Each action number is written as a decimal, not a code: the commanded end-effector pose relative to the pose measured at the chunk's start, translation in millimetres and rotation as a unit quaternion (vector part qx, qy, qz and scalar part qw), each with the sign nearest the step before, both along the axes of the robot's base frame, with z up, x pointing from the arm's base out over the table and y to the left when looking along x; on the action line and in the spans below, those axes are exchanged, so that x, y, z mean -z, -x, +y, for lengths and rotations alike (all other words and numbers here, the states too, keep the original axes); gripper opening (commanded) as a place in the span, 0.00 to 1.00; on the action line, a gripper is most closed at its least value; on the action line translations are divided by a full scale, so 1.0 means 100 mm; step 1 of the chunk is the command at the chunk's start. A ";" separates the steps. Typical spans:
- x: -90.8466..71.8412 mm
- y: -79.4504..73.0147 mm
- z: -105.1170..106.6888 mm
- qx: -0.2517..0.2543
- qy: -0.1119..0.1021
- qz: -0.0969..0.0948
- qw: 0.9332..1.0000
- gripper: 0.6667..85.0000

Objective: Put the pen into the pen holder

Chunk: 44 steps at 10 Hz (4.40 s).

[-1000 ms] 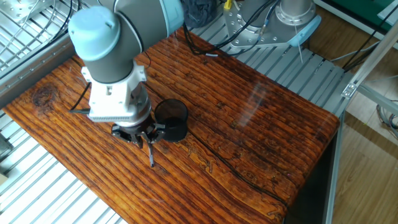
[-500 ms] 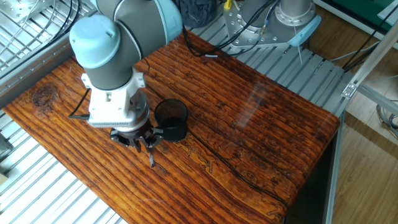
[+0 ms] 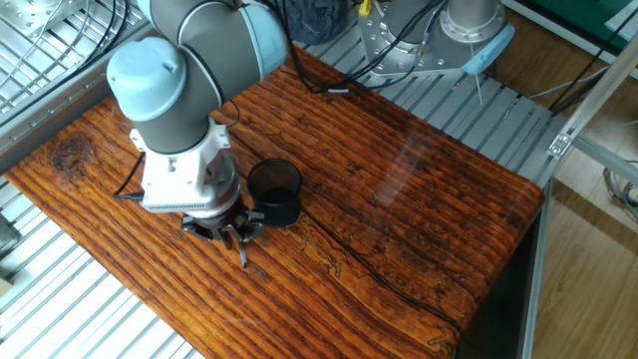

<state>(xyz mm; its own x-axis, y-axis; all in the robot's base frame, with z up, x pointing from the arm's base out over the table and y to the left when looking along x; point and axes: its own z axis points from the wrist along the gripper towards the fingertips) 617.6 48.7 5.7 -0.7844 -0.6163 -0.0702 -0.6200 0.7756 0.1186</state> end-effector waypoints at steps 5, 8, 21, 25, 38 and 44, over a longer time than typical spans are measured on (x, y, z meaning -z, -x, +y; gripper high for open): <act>0.00 0.05 0.07 0.001 -0.027 0.005 1.000 0.26; 0.00 0.05 0.09 0.002 -0.031 0.005 0.999 0.27; -0.27 0.07 -0.11 -0.014 0.011 0.001 1.000 0.01; -0.33 0.15 -0.17 -0.016 0.035 0.016 0.999 0.01; -0.47 0.44 -0.19 0.025 0.094 0.044 0.994 0.01; -0.64 0.43 -0.26 -0.001 0.106 0.032 0.994 0.01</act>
<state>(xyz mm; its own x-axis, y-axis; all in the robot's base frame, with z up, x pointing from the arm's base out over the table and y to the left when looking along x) 577.0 22.0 59.4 -0.7855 -0.6085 0.1123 -0.6136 0.7895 -0.0139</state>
